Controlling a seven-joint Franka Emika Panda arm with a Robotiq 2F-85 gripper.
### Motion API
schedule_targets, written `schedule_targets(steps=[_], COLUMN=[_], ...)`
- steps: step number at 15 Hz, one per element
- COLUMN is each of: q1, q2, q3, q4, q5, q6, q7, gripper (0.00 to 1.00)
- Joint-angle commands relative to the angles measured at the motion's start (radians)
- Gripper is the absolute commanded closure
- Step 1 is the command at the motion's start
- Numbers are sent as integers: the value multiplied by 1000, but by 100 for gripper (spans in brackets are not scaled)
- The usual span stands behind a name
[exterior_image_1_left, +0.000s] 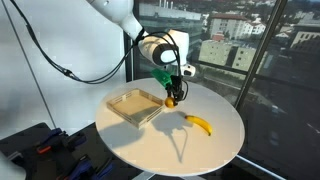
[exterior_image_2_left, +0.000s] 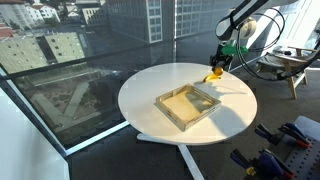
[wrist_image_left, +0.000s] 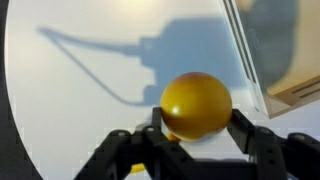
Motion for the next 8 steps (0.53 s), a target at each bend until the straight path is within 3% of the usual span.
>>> schedule_targets(steps=[1,2,3,8], q1=[2,3,3,4], q2=[-63,-67,-21,-33], q3=[7,7,3,3], q4=[-67,-71,-24,-40], q5=[5,6,0,0], q6=[9,5,-2,-2], q7=[-12,-10,-1,-1], gripper=[57,57,32,32])
